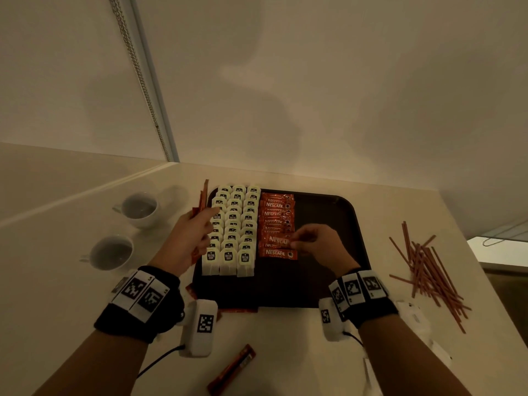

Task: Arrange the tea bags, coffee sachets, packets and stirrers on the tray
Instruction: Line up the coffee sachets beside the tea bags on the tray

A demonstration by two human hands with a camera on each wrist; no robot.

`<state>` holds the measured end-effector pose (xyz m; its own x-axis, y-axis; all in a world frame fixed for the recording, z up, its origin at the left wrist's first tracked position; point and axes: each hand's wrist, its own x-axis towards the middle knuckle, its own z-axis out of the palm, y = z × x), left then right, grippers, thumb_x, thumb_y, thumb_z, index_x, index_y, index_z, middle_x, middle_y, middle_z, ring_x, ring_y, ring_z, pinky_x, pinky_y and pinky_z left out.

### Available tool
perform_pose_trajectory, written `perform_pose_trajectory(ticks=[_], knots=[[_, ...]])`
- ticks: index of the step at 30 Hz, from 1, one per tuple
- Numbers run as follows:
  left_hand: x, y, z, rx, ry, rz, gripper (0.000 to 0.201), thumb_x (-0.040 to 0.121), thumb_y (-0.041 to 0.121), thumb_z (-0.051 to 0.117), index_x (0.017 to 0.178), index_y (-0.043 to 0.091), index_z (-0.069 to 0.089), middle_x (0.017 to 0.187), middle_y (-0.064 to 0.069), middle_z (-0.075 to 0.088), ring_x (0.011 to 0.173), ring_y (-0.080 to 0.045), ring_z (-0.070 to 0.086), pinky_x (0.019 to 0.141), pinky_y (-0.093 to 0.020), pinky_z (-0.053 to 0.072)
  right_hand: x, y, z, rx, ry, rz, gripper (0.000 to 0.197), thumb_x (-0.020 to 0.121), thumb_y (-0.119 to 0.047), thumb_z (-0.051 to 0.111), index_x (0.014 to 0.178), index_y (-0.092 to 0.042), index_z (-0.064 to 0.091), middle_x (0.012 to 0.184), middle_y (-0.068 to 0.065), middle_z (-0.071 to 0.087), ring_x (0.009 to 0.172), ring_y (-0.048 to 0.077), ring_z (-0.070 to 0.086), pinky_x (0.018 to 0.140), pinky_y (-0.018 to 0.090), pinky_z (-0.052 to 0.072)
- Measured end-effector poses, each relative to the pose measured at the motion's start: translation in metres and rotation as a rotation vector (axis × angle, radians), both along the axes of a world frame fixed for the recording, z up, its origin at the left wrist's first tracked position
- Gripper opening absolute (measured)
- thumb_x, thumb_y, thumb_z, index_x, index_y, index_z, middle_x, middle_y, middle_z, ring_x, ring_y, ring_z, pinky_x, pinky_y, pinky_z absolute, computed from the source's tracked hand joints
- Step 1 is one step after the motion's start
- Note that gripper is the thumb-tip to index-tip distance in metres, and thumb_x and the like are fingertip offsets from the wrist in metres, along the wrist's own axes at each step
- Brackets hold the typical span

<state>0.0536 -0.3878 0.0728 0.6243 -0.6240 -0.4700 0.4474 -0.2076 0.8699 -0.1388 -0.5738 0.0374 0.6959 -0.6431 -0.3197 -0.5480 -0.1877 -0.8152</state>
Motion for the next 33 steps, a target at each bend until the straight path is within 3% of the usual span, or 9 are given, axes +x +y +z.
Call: perform_pose_trajectory(ticks=[2,6,8,14,26,33], knots=[[0.003,0.005,-0.003,0.019,0.062,0.02,0.023,0.094,0.023,0.049,0.075,0.02,0.036,0.048,0.007,0.031,0.034,-0.006,0.022,0.034,-0.016,0.018,-0.006,-0.003,-0.017,-0.012,0.099,0.014,0.013,0.08,-0.013,0.071,0.084,-0.022,0.063,0.099,-0.006,0.063,0.095,0.012,0.062,0.065,0.015,0.049],[0.004,0.011,-0.008,0.033,0.097,0.022,0.018,0.093,0.021,0.046,0.079,0.018,0.035,0.048,0.006,0.032,0.034,-0.007,0.022,0.035,-0.016,0.018,-0.01,0.0,-0.045,-0.035,0.173,0.035,0.014,0.076,-0.013,0.075,0.082,-0.021,0.064,0.1,-0.008,0.062,0.099,0.009,0.057,0.088,0.026,0.047],[0.003,0.011,-0.009,0.03,0.087,0.019,0.016,0.094,0.02,0.047,0.081,0.018,0.037,0.049,0.006,0.033,0.034,-0.007,0.023,0.035,-0.017,0.019,-0.008,0.003,-0.055,-0.024,0.184,0.003,0.016,0.074,-0.012,0.077,0.084,-0.014,0.065,0.101,-0.004,0.063,0.101,0.012,0.058,0.091,0.029,0.047],[0.002,0.009,-0.01,0.035,0.082,0.029,0.012,0.094,0.02,0.049,0.084,0.017,0.042,0.051,0.006,0.033,0.036,-0.008,0.023,0.035,-0.017,0.019,0.0,0.0,-0.064,-0.128,0.235,-0.038,0.018,0.073,-0.014,0.078,0.086,-0.015,0.065,0.094,-0.005,0.061,0.091,0.009,0.055,0.086,0.024,0.044],[0.004,0.01,-0.01,0.053,0.072,0.034,0.009,0.094,0.019,0.048,0.086,0.017,0.044,0.051,0.005,0.034,0.034,-0.007,0.023,0.034,-0.016,0.018,0.012,-0.005,-0.071,-0.173,0.227,-0.074,0.026,0.074,-0.014,0.077,0.093,-0.011,0.06,0.099,-0.003,0.058,0.095,0.012,0.054,0.082,0.024,0.041],[0.003,0.007,-0.011,0.035,0.118,0.038,0.017,0.092,0.018,0.043,0.077,0.017,0.036,0.051,0.003,0.035,0.035,-0.009,0.024,0.036,-0.015,0.019,0.012,-0.005,-0.071,-0.216,0.255,-0.065,0.027,0.074,-0.017,0.077,0.091,-0.014,0.057,0.101,-0.002,0.057,0.094,0.012,0.053,0.08,0.024,0.041]])
